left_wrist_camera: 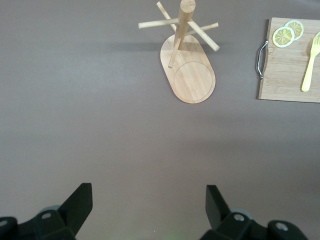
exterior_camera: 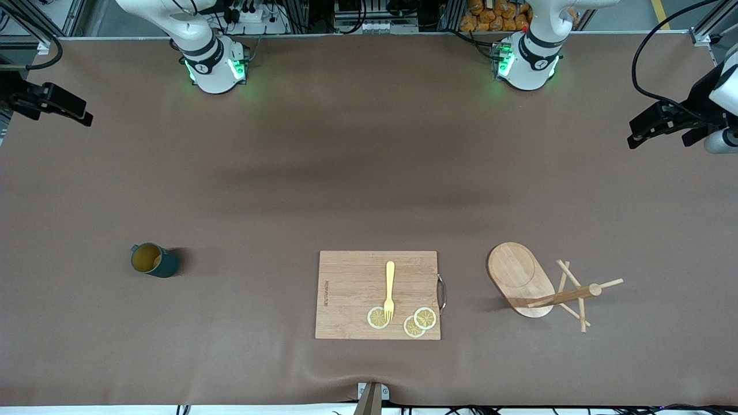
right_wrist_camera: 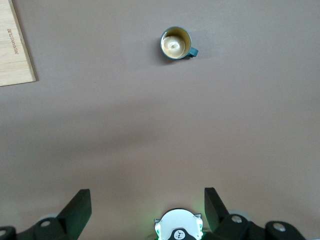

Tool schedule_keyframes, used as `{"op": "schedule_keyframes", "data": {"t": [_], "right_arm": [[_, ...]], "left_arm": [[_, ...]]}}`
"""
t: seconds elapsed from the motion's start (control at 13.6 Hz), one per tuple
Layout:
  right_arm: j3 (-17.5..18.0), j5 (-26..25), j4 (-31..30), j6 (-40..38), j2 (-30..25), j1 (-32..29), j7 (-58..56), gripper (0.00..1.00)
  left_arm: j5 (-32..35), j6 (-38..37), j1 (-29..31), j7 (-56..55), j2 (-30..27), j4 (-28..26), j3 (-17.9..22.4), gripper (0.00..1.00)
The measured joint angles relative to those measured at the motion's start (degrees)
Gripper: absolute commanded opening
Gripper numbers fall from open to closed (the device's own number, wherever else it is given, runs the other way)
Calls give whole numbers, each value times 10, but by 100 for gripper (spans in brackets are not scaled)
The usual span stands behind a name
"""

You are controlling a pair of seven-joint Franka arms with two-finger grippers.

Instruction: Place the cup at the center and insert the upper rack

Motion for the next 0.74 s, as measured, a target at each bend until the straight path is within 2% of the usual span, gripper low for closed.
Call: {"op": "schedule_keyframes", "data": {"t": [0.74], "right_arm": [[0,3,0,-8,0,1,-5,100]], "left_arm": [[0,16,0,-1,2,0,0,100]]}}
